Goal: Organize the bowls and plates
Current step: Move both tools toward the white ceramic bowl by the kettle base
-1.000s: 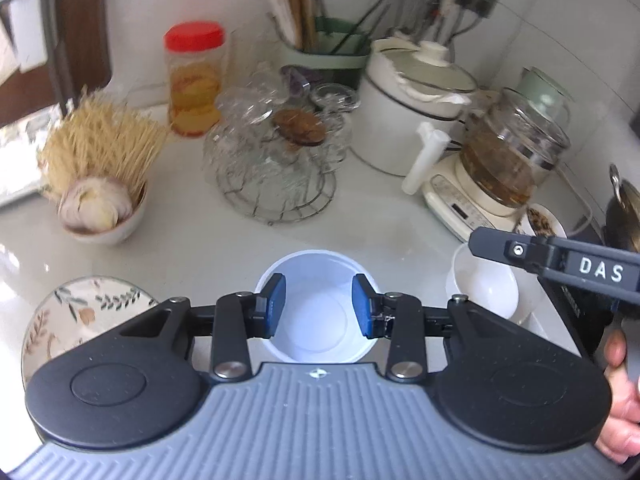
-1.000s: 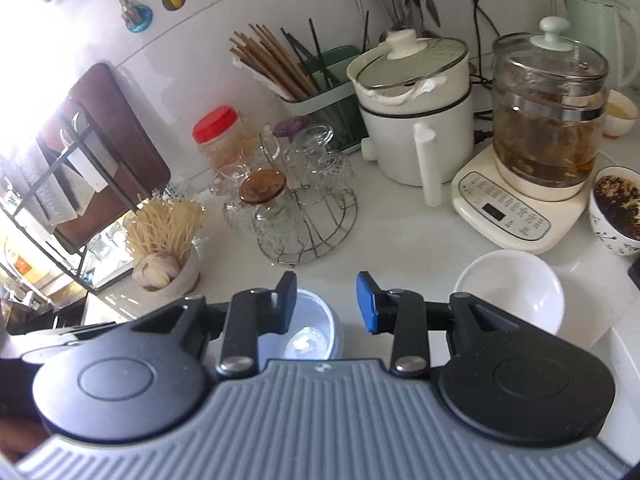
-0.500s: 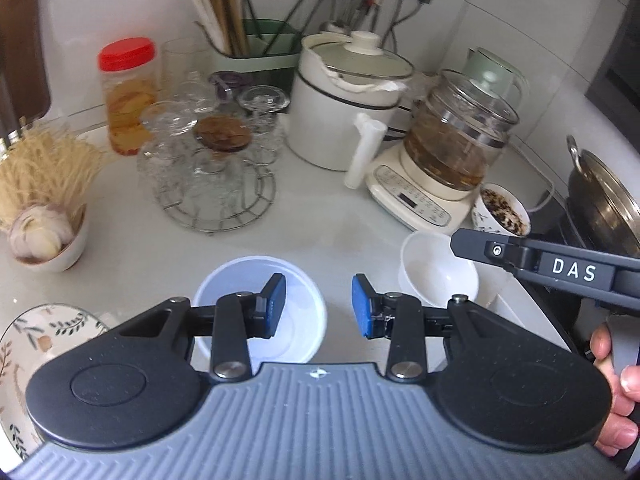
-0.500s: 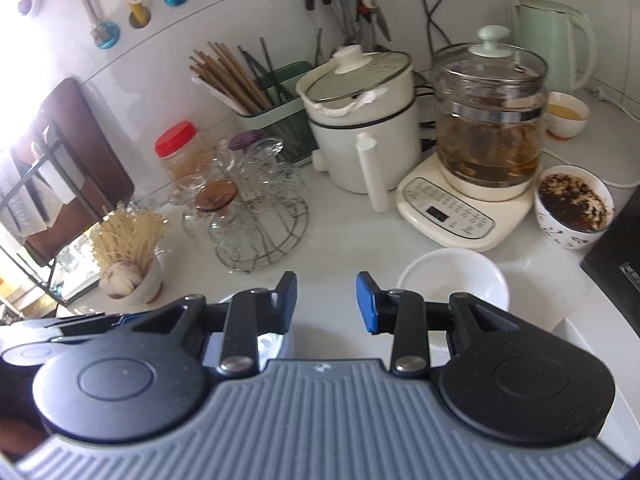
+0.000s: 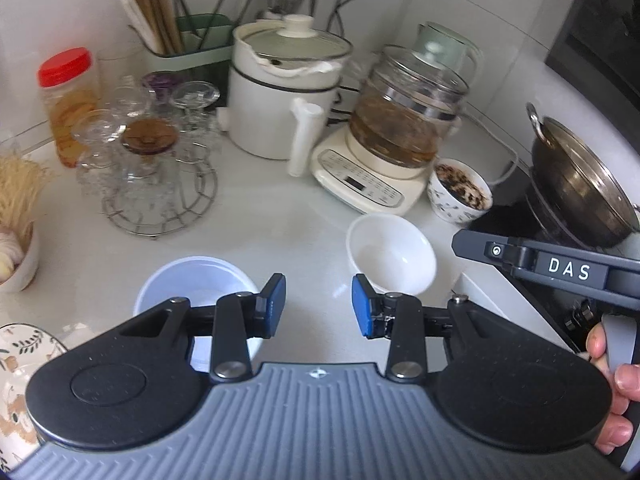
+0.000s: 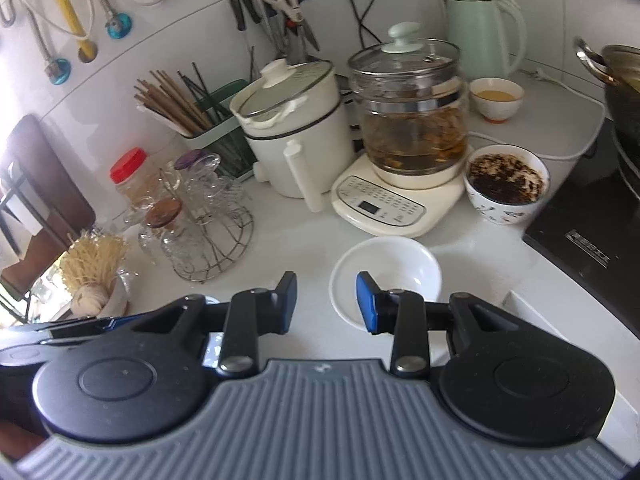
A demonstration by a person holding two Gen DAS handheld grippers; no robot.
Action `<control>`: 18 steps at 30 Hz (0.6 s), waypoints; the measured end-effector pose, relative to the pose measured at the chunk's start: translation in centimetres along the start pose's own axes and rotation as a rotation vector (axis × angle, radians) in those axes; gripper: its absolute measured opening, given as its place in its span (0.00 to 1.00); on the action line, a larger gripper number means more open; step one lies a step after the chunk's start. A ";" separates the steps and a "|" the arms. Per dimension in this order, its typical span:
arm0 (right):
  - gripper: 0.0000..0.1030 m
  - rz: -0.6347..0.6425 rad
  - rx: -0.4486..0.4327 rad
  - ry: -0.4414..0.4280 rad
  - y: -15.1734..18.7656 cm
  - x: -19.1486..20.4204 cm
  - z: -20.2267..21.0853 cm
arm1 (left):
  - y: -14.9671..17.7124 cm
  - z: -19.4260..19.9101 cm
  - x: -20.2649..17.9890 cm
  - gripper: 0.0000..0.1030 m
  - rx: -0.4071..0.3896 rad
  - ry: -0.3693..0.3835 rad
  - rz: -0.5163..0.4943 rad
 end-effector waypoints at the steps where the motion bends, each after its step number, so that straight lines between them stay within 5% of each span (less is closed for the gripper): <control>1: 0.36 -0.001 -0.002 0.006 0.1 -0.2 0.2 | 0.1 -0.1 -0.3 0.41 0.005 0.004 -0.007; 18: 0.36 -0.114 -0.019 0.114 1.1 -6.9 1.9 | 0.1 -3.7 -4.7 0.41 0.094 0.079 -0.103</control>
Point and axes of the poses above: each gripper's, at about its wrist camera, not at the fingertips, and z roughly against the way its jaws point, x to its left, y to its underside, the point moved 9 cm from there along -z, roughly the way its jaws point, and after that the axes turned 3 degrees about y, right-handed, at the moved point
